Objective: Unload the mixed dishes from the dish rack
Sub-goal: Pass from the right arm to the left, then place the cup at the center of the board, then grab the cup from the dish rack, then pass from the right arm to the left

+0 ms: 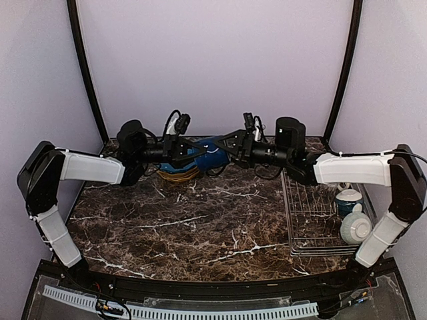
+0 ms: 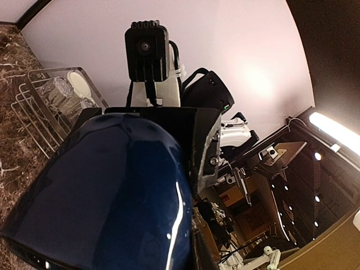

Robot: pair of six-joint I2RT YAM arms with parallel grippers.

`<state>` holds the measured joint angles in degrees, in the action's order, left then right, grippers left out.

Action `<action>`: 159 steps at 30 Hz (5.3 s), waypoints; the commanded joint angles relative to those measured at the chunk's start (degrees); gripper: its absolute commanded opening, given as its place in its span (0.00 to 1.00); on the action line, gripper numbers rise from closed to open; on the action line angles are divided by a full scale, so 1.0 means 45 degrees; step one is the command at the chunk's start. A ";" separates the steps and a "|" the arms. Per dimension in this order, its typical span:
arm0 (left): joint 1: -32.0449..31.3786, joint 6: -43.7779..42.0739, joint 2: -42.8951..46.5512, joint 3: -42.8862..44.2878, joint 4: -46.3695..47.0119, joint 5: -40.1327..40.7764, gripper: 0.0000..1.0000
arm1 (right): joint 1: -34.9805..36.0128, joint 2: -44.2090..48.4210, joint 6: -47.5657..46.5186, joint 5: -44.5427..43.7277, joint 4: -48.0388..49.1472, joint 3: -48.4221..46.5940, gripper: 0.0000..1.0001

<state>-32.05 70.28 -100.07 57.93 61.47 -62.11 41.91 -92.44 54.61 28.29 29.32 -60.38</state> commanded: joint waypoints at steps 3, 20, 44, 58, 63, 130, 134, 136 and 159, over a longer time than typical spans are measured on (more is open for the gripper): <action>-0.0116 -0.6847 0.1464 0.1374 -1.0712 0.2515 0.01 | -0.0506 0.1479 -0.0991 -0.1809 -0.2658 0.0758 0.97; -0.3772 -1.2834 -0.0041 0.6531 -2.2864 1.4484 0.01 | -0.2048 0.5676 -0.3181 -0.5366 -0.8754 0.1198 0.99; -0.2646 -1.3213 -0.2921 0.7842 -2.4779 1.5745 0.02 | -0.2048 0.6437 -0.4062 -0.6248 -0.9757 0.1356 0.99; -0.2462 -1.3158 -0.3309 0.8198 -2.5083 1.5279 0.36 | -0.2113 0.6217 -0.5025 -0.9136 -1.2384 0.0797 0.99; -0.2464 -1.3170 -0.2833 0.8138 -2.4850 1.4864 0.46 | -0.2956 0.5853 -0.5360 -0.9961 -1.3703 0.0568 0.99; -0.2373 -1.2519 0.4704 0.1825 -1.5012 0.9521 0.92 | -0.7620 0.7223 -0.3744 0.0980 -0.9051 0.1524 0.25; -0.2212 -1.1278 0.4557 0.1003 -1.2495 0.6618 0.94 | -0.6455 0.6808 -0.2360 0.2029 -0.6096 0.2050 0.23; -0.2169 -1.0425 0.4340 0.0702 -1.1384 0.5278 0.94 | -0.5587 0.6275 -0.1962 0.2009 -0.5063 0.2070 0.20; -0.1373 -0.4587 0.2617 -0.1154 -0.3674 0.2724 0.62 | -0.0095 0.0502 0.0726 0.0570 0.3197 0.0843 0.03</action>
<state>-38.68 47.00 -87.59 53.82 38.89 -47.46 40.01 -89.21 55.99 32.01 34.06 -54.94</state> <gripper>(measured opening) 0.690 0.667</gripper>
